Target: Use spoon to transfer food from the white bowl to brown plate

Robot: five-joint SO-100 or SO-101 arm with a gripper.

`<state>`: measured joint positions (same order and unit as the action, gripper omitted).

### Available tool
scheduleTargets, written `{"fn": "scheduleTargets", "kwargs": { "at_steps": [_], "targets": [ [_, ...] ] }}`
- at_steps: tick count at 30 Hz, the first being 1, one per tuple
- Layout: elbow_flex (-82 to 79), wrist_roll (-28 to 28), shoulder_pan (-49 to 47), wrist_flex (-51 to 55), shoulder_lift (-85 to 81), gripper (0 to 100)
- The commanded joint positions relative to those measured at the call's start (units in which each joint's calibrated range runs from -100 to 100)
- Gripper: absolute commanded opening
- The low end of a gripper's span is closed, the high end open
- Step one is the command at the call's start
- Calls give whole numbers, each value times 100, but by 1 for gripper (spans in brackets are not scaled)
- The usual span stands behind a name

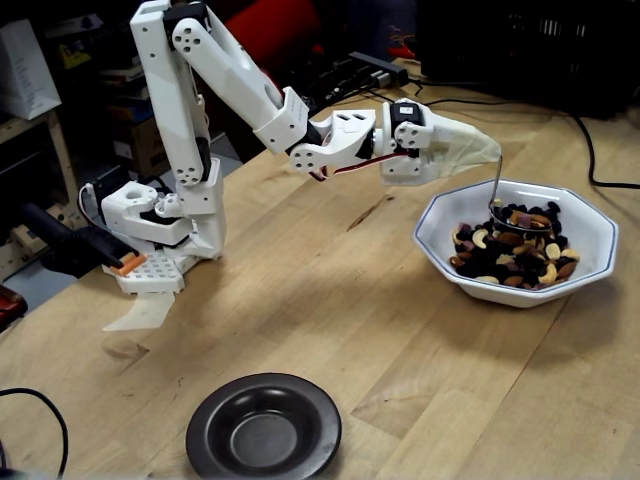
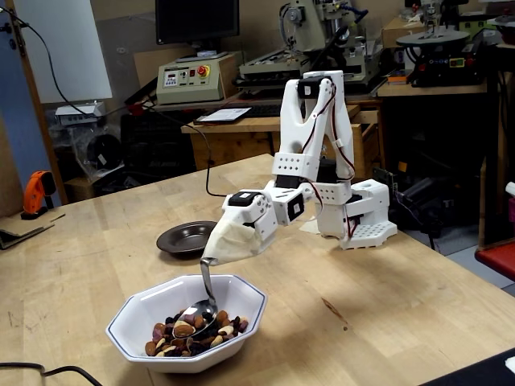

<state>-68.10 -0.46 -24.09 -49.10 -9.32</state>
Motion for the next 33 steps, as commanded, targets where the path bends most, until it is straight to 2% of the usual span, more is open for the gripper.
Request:
{"fn": "scheduleTargets", "kwargs": {
  "at_steps": [1, 17, 25, 33],
  "targets": [
    [261, 5, 46, -158, -151, 4],
    [190, -259, 83, -158, -681, 4],
    [190, -293, 779, -158, -741, 4],
    [173, -283, 1238, -102, -1571, 4]
  ]
}}
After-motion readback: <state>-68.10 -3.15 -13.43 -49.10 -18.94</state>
